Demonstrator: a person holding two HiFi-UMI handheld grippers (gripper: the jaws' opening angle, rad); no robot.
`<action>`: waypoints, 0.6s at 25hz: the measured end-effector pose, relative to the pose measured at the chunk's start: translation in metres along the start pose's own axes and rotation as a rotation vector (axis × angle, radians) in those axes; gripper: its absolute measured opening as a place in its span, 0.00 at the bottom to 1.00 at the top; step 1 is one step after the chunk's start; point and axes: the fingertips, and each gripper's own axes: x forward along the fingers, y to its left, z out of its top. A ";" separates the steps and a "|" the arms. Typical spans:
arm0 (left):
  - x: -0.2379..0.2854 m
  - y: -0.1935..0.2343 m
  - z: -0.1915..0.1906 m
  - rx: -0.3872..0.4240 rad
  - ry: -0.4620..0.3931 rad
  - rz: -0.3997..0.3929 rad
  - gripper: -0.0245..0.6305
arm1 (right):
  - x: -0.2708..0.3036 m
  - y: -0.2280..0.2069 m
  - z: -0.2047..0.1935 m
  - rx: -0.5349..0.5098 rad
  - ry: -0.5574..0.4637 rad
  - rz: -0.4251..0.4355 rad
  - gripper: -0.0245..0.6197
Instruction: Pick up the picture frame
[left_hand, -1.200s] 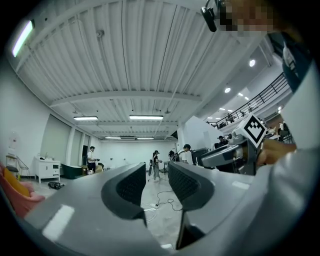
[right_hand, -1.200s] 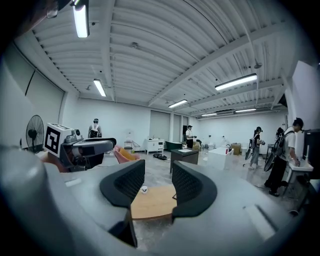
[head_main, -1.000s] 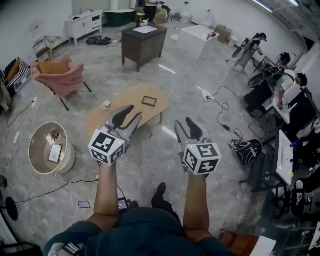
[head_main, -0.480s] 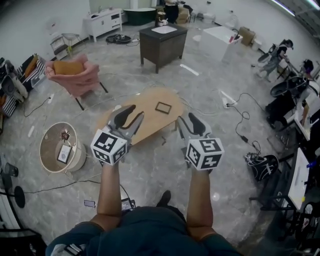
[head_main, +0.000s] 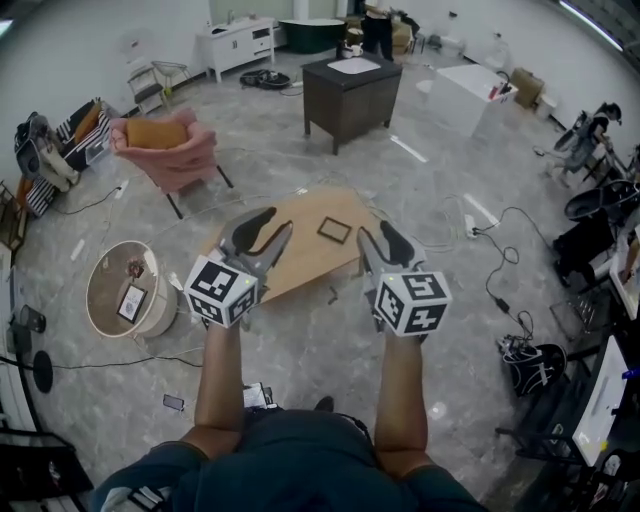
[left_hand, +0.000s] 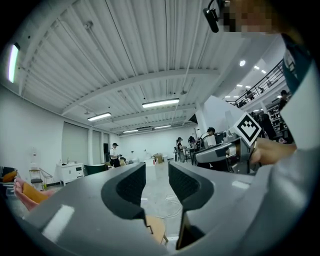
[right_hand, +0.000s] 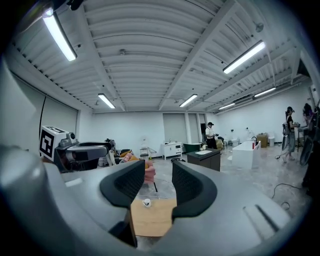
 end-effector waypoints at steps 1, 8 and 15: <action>0.007 -0.002 -0.001 0.003 0.004 -0.001 0.25 | 0.002 -0.006 -0.001 0.004 -0.001 0.001 0.32; 0.052 -0.002 -0.009 -0.003 0.021 -0.028 0.25 | 0.015 -0.046 -0.008 0.032 0.012 -0.018 0.32; 0.119 0.013 -0.027 -0.034 -0.001 -0.104 0.25 | 0.037 -0.097 -0.013 0.036 0.032 -0.107 0.32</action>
